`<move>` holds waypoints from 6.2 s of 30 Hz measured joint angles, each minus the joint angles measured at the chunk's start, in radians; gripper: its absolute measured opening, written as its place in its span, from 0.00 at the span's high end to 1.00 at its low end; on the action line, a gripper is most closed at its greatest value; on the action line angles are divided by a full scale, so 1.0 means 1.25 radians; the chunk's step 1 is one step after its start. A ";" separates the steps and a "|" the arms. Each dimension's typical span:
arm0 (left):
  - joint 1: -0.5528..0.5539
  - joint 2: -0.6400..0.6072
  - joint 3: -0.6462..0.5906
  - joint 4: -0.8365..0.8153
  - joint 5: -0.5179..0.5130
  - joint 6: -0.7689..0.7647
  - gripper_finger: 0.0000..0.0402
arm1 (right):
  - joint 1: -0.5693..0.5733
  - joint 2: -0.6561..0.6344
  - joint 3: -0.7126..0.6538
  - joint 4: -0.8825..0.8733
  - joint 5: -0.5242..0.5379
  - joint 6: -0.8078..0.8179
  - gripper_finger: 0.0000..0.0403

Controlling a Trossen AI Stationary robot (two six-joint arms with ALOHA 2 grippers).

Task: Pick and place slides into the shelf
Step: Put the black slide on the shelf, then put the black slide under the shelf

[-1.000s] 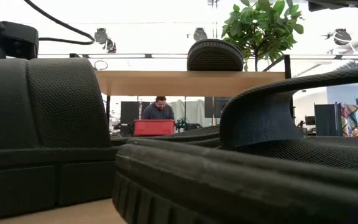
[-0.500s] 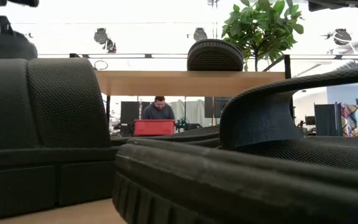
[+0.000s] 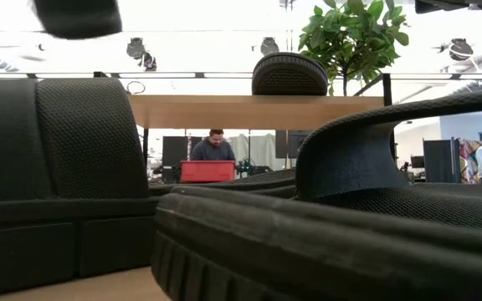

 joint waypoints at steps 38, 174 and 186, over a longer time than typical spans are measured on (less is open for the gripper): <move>0.771 0.449 0.404 -0.074 0.843 0.931 0.99 | 0.000 0.000 -0.001 -0.013 0.003 -0.107 1.00; 0.103 -0.100 -0.853 1.523 0.394 0.669 1.00 | -0.127 0.063 0.000 0.129 -0.356 0.115 1.00; 0.069 -0.600 -1.217 1.678 0.110 0.440 1.00 | -0.104 0.053 0.000 0.101 -0.182 0.095 1.00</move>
